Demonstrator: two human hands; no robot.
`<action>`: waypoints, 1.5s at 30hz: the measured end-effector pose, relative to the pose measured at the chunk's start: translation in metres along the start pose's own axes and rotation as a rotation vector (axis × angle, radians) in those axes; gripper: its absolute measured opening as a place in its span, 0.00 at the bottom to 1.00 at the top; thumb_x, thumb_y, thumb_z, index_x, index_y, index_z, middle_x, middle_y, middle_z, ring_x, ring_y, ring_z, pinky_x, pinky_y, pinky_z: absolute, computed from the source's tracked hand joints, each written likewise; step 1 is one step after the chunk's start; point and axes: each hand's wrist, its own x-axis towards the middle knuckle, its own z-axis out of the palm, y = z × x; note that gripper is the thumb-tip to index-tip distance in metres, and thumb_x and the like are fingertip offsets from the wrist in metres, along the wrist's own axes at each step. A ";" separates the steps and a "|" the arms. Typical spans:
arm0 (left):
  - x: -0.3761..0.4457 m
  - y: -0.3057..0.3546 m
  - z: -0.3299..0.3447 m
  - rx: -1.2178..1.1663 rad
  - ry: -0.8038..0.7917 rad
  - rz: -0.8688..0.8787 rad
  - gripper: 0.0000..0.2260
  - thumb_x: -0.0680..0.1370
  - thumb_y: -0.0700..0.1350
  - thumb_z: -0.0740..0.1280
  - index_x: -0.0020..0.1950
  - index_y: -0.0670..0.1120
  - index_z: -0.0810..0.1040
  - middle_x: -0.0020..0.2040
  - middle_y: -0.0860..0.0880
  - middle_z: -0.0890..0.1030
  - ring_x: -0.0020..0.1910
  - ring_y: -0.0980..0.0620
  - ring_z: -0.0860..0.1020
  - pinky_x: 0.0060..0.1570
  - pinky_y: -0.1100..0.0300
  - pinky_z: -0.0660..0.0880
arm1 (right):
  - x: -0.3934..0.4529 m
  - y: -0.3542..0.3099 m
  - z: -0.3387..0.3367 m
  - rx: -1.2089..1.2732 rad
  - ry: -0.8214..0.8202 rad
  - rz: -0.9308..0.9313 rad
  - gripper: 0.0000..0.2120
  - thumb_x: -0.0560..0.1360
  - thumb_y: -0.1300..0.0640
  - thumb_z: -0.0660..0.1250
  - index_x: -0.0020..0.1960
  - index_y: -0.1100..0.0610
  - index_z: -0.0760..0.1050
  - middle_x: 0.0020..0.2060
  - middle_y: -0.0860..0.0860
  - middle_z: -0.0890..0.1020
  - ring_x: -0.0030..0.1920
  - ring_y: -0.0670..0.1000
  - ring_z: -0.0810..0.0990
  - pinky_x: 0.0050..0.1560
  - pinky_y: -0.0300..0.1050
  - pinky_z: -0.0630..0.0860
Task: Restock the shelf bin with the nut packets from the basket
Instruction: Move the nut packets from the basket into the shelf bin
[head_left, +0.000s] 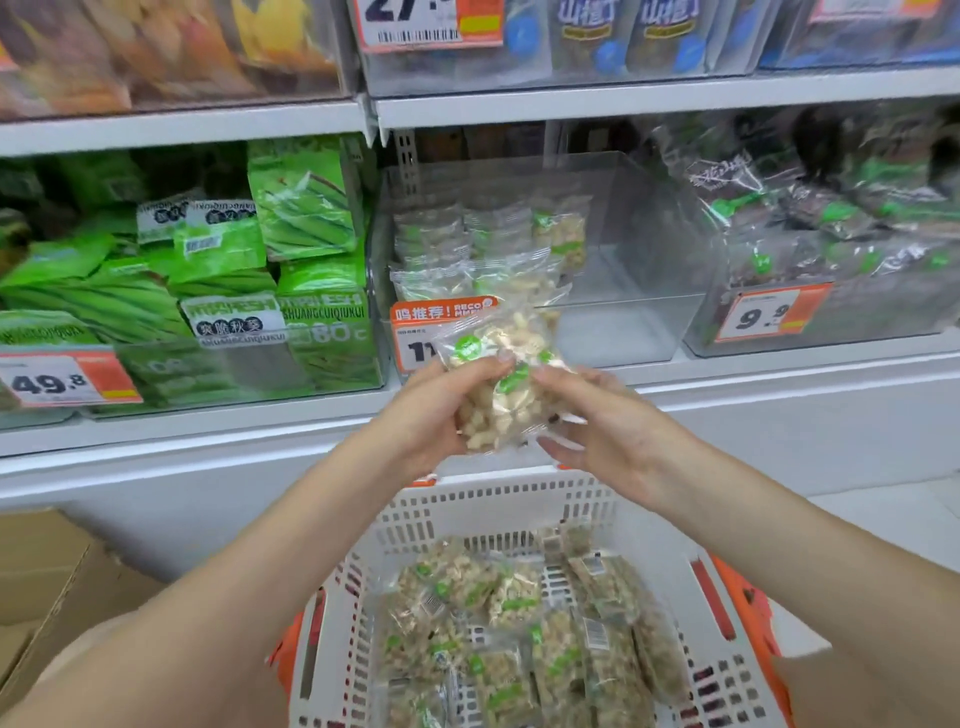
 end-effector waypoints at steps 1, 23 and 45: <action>0.003 0.007 -0.006 0.058 -0.026 0.002 0.07 0.74 0.43 0.69 0.47 0.43 0.74 0.20 0.52 0.69 0.18 0.56 0.65 0.25 0.65 0.68 | 0.001 -0.009 -0.004 -0.002 -0.005 -0.077 0.35 0.63 0.47 0.76 0.67 0.47 0.66 0.52 0.50 0.80 0.52 0.51 0.78 0.55 0.50 0.77; -0.010 0.005 0.004 0.290 0.026 0.325 0.24 0.63 0.33 0.78 0.51 0.45 0.69 0.43 0.50 0.82 0.39 0.58 0.82 0.40 0.64 0.78 | -0.003 -0.016 -0.001 -0.461 -0.440 -0.466 0.34 0.66 0.73 0.75 0.62 0.49 0.63 0.56 0.54 0.77 0.45 0.47 0.82 0.41 0.45 0.80; 0.033 0.012 -0.049 1.519 0.410 0.857 0.29 0.67 0.45 0.76 0.65 0.41 0.71 0.58 0.43 0.75 0.59 0.43 0.69 0.58 0.50 0.69 | 0.089 -0.149 -0.067 -0.735 0.269 -0.773 0.30 0.66 0.64 0.77 0.63 0.52 0.68 0.60 0.51 0.73 0.54 0.47 0.75 0.48 0.31 0.74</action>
